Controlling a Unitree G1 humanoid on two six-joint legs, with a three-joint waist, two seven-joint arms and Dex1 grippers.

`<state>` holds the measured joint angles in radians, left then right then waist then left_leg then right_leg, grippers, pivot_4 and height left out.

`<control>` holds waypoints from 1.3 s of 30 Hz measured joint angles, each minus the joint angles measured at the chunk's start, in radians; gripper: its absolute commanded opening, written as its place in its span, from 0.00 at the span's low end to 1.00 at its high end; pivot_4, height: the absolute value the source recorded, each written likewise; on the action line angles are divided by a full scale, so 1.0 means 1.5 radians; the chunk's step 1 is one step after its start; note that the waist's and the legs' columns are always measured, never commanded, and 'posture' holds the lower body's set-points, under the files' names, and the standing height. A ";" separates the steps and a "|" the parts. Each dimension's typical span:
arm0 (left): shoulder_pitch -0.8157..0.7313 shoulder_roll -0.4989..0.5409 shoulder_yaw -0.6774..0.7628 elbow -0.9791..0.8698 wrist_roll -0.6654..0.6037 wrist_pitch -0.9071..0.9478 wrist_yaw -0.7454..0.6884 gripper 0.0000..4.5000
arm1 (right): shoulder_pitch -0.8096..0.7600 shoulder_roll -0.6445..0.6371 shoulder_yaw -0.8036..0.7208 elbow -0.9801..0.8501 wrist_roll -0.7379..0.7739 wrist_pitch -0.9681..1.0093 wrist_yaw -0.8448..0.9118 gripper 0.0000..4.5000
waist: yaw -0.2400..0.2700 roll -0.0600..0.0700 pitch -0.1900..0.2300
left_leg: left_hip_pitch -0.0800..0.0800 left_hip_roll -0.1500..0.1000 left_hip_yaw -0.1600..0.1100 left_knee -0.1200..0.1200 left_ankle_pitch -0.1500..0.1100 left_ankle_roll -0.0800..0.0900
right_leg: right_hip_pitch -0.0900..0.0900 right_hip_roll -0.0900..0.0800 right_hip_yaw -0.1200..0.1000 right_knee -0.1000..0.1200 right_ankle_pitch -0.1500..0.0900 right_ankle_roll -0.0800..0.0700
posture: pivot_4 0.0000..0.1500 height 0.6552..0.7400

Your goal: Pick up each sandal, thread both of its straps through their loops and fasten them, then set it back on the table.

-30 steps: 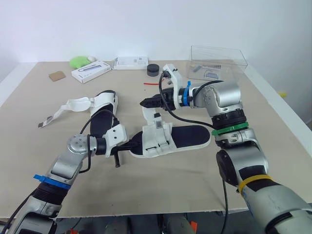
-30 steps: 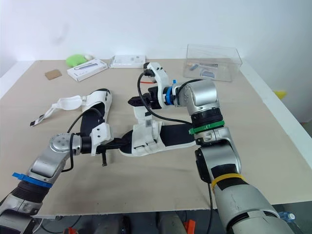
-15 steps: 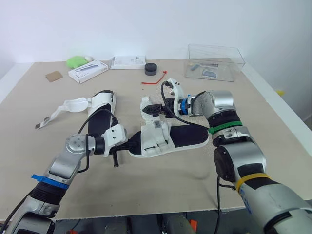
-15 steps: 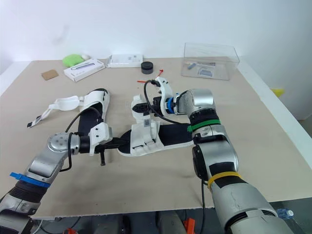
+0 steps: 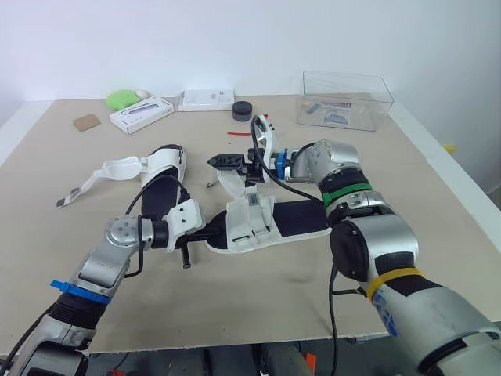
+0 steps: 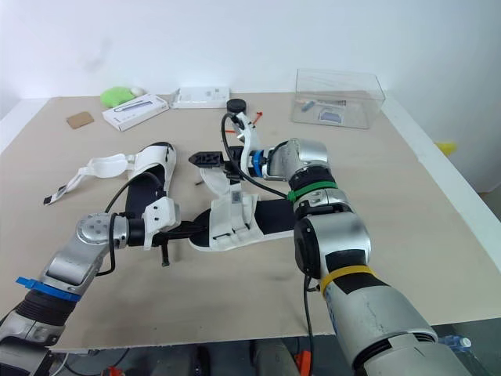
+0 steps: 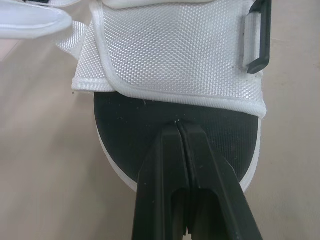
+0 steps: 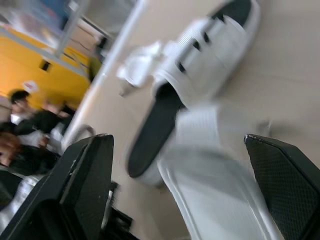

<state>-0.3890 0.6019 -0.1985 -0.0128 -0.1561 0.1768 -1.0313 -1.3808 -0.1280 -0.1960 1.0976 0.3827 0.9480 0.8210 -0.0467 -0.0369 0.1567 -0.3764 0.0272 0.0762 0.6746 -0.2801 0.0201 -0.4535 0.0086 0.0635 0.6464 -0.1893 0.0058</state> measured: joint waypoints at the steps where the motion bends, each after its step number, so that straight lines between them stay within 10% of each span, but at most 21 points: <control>1: 0.001 0.000 0.000 -0.001 0.000 0.000 0.000 0.00 | -0.007 0.000 -0.005 0.004 0.003 -0.001 0.001 0.99 | 0.000 0.000 0.000 | 0.000 0.000 0.000 0.000 0.000 0.000 | 0.000 0.000 0.000 0.000 0.000 0.000 | 1.00 0.84; 15: 0.006 0.000 0.001 -0.009 0.000 0.004 0.005 0.00 | 0.010 -0.041 0.176 -0.062 -0.063 0.049 0.220 0.99 | 0.000 0.000 0.000 | 0.000 0.000 0.000 0.000 0.000 0.000 | 0.000 0.001 0.000 0.000 0.000 0.000 | 1.00 0.84; 39: 0.005 -0.002 0.000 -0.006 0.000 0.000 0.008 0.00 | 0.083 -0.066 0.235 -0.285 0.008 0.226 0.255 0.99 | 0.001 0.000 0.000 | -0.001 0.000 0.000 0.000 0.000 0.000 | -0.001 -0.001 0.000 0.000 0.000 0.000 | 1.00 0.84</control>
<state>-0.3816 0.5987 -0.1978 -0.0212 -0.1562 0.1775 -1.0190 -1.2569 -0.2276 0.1563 0.6705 0.3941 1.2873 1.2037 -0.0455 -0.0370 0.1567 -0.3778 0.0267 0.0761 0.6747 -0.2802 0.0197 -0.4553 0.0066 0.0629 0.6470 -0.1893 0.0057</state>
